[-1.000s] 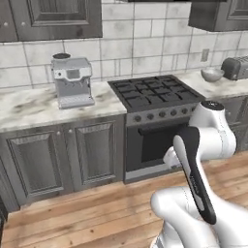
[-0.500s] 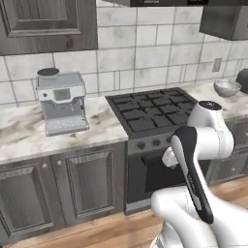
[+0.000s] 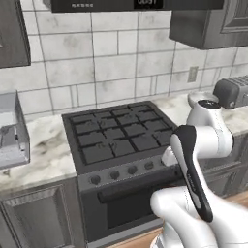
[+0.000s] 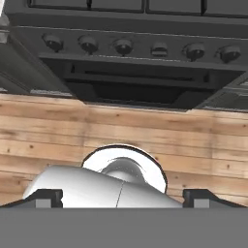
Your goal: Pick the cup and bowl from the counter and place them on the counter next to the sink.
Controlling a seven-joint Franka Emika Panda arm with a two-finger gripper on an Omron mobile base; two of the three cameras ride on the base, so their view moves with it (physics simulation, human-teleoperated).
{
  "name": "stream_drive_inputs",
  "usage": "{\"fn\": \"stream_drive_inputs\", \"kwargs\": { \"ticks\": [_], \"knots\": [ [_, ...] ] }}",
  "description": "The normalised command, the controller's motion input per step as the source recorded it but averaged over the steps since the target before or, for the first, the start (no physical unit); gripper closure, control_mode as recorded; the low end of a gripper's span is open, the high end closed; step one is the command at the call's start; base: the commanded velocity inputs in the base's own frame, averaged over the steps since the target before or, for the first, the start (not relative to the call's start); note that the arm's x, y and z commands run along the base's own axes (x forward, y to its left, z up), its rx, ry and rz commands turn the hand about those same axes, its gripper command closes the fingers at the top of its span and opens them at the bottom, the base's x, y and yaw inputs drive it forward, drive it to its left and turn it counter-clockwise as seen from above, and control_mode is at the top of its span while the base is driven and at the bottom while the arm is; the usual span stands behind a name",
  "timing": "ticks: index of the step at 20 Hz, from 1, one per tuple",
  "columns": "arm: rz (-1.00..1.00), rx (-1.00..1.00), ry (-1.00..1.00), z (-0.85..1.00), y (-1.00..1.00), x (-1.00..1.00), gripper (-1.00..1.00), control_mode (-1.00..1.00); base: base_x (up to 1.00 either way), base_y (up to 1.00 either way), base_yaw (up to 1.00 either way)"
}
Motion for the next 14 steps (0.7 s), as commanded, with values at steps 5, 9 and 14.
{"fn": "stream_drive_inputs", "kwargs": {
  "ticks": [5,9,14],
  "knots": [
    [0.00,0.00,0.00,0.00,0.00,0.00,-1.00,1.00,0.36,-0.92,-0.20],
    [0.00,0.00,0.00,0.00,0.00,0.00,-1.00,1.00,0.65,-0.46,-0.08],
    [0.00,0.00,0.00,0.00,0.00,0.00,-1.00,1.00,0.75,-0.07,0.10]
  ]
}}
